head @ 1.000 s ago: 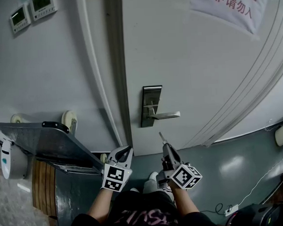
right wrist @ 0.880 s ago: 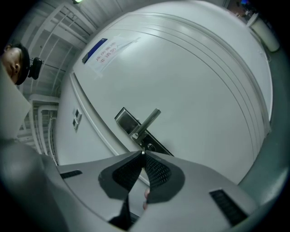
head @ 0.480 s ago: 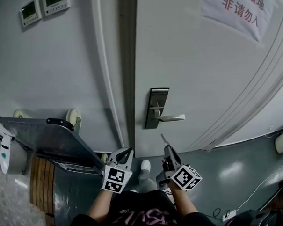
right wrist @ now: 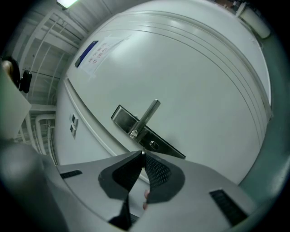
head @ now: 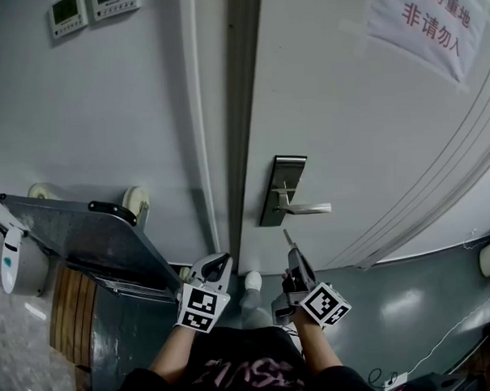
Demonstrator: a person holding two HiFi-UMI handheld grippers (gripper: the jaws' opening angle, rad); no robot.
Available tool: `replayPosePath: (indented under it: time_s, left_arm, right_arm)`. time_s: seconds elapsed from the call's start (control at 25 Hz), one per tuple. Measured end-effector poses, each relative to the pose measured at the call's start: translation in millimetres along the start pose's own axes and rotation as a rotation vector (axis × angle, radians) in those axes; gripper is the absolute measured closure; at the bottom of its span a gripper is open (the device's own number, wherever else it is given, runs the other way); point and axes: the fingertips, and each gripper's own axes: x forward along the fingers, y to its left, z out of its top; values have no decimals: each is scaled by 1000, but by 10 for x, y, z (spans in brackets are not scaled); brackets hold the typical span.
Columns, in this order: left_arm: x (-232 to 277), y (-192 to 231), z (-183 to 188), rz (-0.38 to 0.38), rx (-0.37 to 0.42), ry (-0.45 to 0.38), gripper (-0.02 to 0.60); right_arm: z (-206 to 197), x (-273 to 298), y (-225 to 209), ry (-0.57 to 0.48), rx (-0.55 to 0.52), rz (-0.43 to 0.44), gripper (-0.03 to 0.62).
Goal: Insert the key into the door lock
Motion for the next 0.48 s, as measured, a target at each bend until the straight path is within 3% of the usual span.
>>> replayPosePath:
  time_s: [0.32, 0.48]
  left_arm:
    - [3, 128, -15, 32, -14, -1, 569]
    - [24, 188, -84, 46, -23, 12, 569]
  right_arm:
    - [-20, 147, -98, 3, 80, -3, 516]
    - [-15, 276, -176, -14, 180, -2, 516]
